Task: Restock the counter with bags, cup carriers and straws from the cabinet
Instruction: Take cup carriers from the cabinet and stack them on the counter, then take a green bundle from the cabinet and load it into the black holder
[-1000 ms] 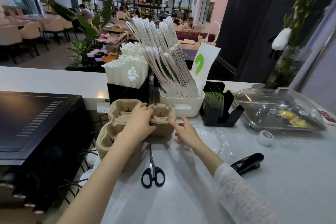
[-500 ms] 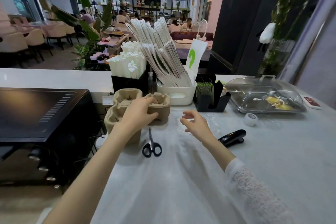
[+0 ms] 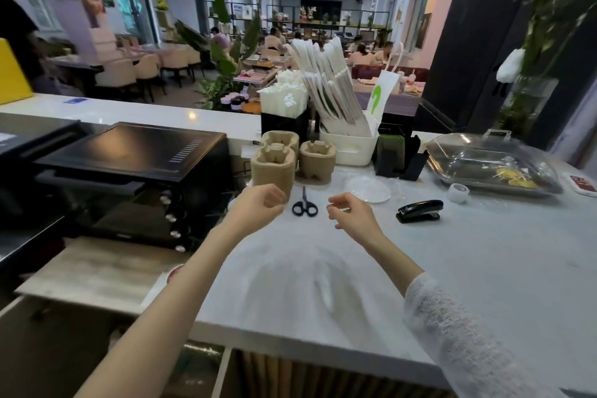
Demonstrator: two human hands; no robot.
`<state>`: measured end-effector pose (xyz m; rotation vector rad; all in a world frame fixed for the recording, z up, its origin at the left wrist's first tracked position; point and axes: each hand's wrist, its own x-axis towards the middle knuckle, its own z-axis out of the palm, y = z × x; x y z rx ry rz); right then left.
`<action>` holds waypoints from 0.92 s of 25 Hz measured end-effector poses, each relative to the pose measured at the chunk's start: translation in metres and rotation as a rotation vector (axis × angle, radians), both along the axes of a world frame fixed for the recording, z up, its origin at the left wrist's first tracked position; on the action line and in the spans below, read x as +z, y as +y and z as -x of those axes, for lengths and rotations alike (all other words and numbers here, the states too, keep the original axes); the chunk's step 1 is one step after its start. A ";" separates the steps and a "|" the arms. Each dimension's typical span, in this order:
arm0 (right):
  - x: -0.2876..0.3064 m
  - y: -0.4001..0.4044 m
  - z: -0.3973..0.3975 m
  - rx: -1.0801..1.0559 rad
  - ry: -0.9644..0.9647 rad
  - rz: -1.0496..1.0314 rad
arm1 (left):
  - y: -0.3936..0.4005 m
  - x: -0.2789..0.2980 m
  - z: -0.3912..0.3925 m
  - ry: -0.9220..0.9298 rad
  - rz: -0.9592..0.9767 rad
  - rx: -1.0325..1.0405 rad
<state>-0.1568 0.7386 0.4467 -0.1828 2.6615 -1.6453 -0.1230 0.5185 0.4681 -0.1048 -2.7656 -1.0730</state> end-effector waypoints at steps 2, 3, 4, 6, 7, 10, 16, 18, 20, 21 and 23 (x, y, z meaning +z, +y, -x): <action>-0.001 -0.020 -0.017 0.043 -0.002 -0.002 | -0.017 -0.006 -0.028 -0.048 -0.011 0.038; -0.001 -0.033 -0.026 0.070 -0.011 0.002 | -0.028 -0.008 -0.043 -0.060 -0.028 0.058; -0.002 -0.047 -0.035 0.103 -0.020 0.002 | -0.039 -0.010 -0.057 -0.070 -0.040 0.082; -0.003 -0.079 -0.052 0.185 -0.043 -0.008 | -0.062 -0.014 -0.085 -0.084 -0.029 0.143; -0.005 -0.097 -0.060 0.224 -0.053 -0.014 | -0.075 -0.016 -0.099 -0.094 -0.028 0.178; -0.015 -0.147 -0.084 0.302 -0.064 -0.068 | -0.119 -0.031 -0.133 -0.104 -0.069 0.267; -0.045 -0.251 -0.139 0.448 -0.159 -0.118 | -0.222 -0.069 -0.207 -0.192 -0.175 0.371; -0.054 -0.286 -0.155 0.482 -0.192 -0.151 | -0.255 -0.078 -0.228 -0.223 -0.177 0.382; -0.063 -0.330 -0.178 0.517 -0.225 -0.180 | -0.293 -0.088 -0.254 -0.257 -0.178 0.398; -0.067 -0.351 -0.190 0.527 -0.239 -0.187 | -0.310 -0.092 -0.267 -0.265 -0.176 0.399; -0.077 -0.390 -0.214 0.537 -0.246 -0.181 | -0.345 -0.101 -0.293 -0.281 -0.164 0.411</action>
